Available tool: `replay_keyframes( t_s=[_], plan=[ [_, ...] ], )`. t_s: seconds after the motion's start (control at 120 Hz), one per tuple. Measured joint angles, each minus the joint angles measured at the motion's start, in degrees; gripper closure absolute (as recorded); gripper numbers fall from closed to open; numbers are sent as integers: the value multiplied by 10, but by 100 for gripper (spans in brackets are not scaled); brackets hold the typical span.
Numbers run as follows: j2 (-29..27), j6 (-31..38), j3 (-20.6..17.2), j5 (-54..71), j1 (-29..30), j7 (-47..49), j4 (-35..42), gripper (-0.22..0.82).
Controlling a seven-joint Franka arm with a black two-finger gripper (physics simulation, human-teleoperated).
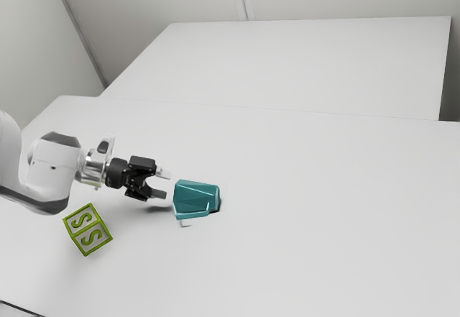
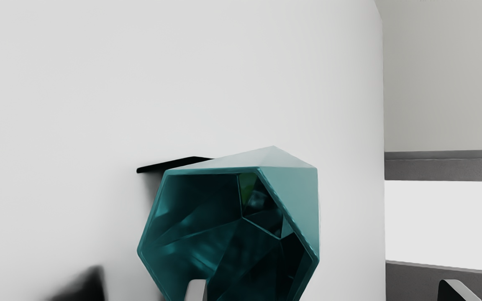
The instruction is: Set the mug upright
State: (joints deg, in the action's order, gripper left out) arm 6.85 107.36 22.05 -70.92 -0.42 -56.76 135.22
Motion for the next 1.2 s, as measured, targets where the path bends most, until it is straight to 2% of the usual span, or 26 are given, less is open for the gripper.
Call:
replay_keyframes(
  t_s=[0.258,0.7,0.883,0.942,1.092,1.2],
  plan=[
    [-1,17,-27,-26,-2,-5,9,0],
    [-1,36,-46,-57,-1,-4,14,0],
    [0,47,-65,-70,-3,1,14,1],
    [0,51,-67,-72,-3,2,14,7],
    [-1,63,-69,-74,-2,8,14,43],
    [-2,69,-72,-75,-2,12,14,60]
  ],
)
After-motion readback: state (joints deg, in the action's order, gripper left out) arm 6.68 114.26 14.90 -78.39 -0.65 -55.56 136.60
